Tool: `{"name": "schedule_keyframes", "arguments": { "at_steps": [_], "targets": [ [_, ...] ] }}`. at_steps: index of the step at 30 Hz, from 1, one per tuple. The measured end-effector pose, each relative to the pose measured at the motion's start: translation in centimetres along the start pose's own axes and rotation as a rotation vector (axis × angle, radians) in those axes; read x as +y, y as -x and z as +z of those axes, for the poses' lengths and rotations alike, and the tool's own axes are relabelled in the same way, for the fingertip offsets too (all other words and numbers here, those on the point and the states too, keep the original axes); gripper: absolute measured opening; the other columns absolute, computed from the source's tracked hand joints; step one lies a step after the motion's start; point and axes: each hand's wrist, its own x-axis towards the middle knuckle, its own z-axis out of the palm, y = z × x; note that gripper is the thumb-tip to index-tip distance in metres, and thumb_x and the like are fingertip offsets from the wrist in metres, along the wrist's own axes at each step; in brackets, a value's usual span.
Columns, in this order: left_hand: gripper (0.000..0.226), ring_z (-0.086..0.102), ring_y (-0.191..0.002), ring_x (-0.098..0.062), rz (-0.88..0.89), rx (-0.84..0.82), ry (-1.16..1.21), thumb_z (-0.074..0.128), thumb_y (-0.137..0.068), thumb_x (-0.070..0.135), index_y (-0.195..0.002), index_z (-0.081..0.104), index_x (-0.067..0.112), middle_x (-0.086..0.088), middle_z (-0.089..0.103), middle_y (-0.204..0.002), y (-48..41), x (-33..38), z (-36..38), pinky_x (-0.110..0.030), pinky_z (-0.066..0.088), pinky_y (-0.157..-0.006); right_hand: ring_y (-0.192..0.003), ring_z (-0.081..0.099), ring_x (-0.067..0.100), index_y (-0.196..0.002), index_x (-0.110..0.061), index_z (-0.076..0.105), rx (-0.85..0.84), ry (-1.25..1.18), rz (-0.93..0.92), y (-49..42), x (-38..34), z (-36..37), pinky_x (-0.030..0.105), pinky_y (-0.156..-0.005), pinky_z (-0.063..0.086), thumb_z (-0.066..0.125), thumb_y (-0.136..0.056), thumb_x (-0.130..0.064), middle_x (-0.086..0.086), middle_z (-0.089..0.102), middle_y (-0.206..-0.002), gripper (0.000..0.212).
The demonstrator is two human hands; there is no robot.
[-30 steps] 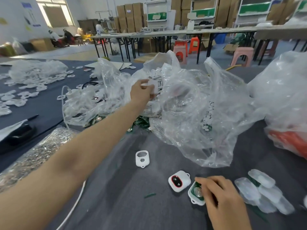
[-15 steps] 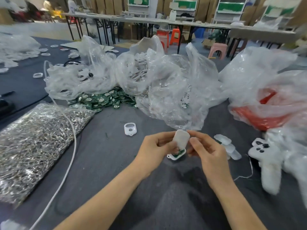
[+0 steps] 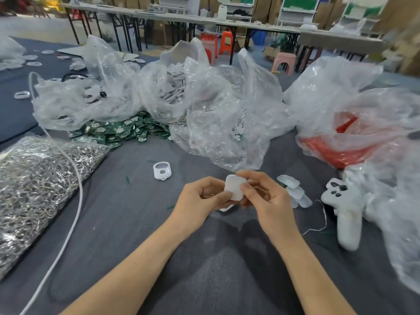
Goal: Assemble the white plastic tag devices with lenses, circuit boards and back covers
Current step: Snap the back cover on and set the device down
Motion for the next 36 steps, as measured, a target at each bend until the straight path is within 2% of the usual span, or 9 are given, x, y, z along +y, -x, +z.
{"name": "schedule_keyframes", "arguments": {
  "at_steps": [4, 7, 9, 11, 13, 17, 23, 26, 36],
  "targets": [
    [0.005, 0.073, -0.075, -0.02, 0.045, -0.006, -0.039, 0.069, -0.083, 0.0, -0.085, 0.067, 0.005, -0.01, 0.075, -0.079, 0.0, 0.4, -0.1, -0.019, 0.054, -0.068, -0.064, 0.06, 0.01, -0.1, -0.025, 0.07, 0.006, 0.075, 0.006, -0.2, 0.3, 0.2, 0.023, -0.058, 0.048, 0.061, -0.09, -0.006, 0.001, 0.067, -0.076, 0.024],
    [0.016, 0.056, -0.054, 0.003, 0.165, 0.084, -0.38, 0.075, -0.079, 0.007, -0.073, 0.063, 0.016, 0.014, 0.063, -0.057, 0.2, 0.0, 0.2, -0.009, 0.042, -0.058, -0.078, 0.065, 0.008, -0.112, -0.029, 0.068, 0.04, 0.19, 0.017, 0.0, 0.7, 0.8, 0.018, -0.069, 0.049, 0.074, -0.081, -0.022, -0.006, 0.069, -0.089, 0.032],
    [0.033, 0.045, -0.05, 0.002, 0.263, 0.139, -0.617, 0.076, -0.075, 0.003, -0.068, 0.057, 0.029, 0.013, 0.051, -0.051, 0.5, 0.0, 0.4, -0.008, 0.036, -0.055, -0.084, 0.062, 0.006, -0.123, -0.025, 0.063, 0.039, 0.294, -0.029, 0.3, 1.2, 1.2, 0.012, -0.073, 0.047, 0.077, -0.076, -0.029, -0.006, 0.065, -0.095, 0.048],
    [0.039, 0.052, -0.058, 0.004, 0.356, 0.143, -0.701, 0.077, -0.074, 0.006, -0.073, 0.056, 0.038, 0.011, 0.057, -0.061, 0.8, 0.2, 0.7, -0.009, 0.04, -0.06, -0.089, 0.06, 0.006, -0.127, -0.03, 0.058, 0.052, 0.354, -0.089, 0.4, 1.2, 1.3, 0.008, -0.076, 0.045, 0.076, -0.078, -0.03, -0.004, 0.062, -0.1, 0.053],
    [0.024, 0.057, -0.076, 0.001, 0.384, 0.173, -0.882, 0.08, -0.072, 0.032, -0.087, 0.062, 0.035, 0.012, 0.064, -0.082, 1.2, 0.4, 0.5, -0.017, 0.044, -0.068, -0.091, 0.064, 0.005, -0.12, -0.043, 0.056, 0.099, 0.307, -0.108, 0.2, 0.9, 0.9, 0.011, -0.078, 0.047, 0.075, -0.079, -0.029, -0.007, 0.064, -0.104, 0.048],
    [0.061, 0.051, -0.091, -0.02, 0.263, 0.229, -1.267, 0.066, -0.058, 0.071, -0.099, 0.064, 0.026, 0.008, 0.055, -0.098, 1.7, -0.2, 0.0, -0.034, 0.037, -0.076, -0.085, 0.065, -0.002, -0.103, -0.034, 0.06, 0.248, 0.261, -0.098, -0.7, 0.3, -1.3, 0.007, -0.072, 0.046, 0.079, -0.075, -0.018, -0.017, 0.07, -0.093, 0.038],
    [0.047, 0.046, -0.102, -0.021, 0.226, 0.209, -1.252, 0.078, -0.065, 0.052, -0.104, 0.068, 0.03, 0.008, 0.053, -0.112, 1.4, -1.0, 0.0, -0.033, 0.028, -0.08, -0.078, 0.063, 0.002, -0.099, -0.028, 0.067, 0.018, 0.483, -0.099, -0.8, 0.6, -2.2, 0.01, -0.073, 0.049, 0.08, -0.073, -0.006, -0.016, 0.068, -0.091, 0.037],
    [0.038, 0.042, -0.104, -0.018, 0.249, 0.186, -1.206, 0.078, -0.07, 0.043, -0.107, 0.067, 0.036, 0.013, 0.05, -0.114, 1.4, -1.1, -0.2, -0.03, 0.022, -0.079, -0.081, 0.063, 0.004, -0.091, -0.016, 0.073, -0.116, 0.572, -0.173, -0.6, 0.8, -1.8, 0.011, -0.074, 0.048, 0.072, -0.078, 0.002, -0.007, 0.069, -0.088, 0.022],
    [0.033, 0.041, -0.102, -0.014, 0.261, 0.137, -1.113, 0.077, -0.074, 0.04, -0.105, 0.069, 0.034, 0.02, 0.062, -0.107, 1.2, -1.1, -0.6, -0.031, 0.026, -0.078, -0.087, 0.063, 0.008, -0.092, -0.018, 0.074, -0.184, 0.542, -0.041, -0.6, 0.8, -1.7, 0.026, -0.079, 0.053, 0.079, -0.076, -0.01, -0.005, 0.064, -0.096, 0.019]
  ]
}}
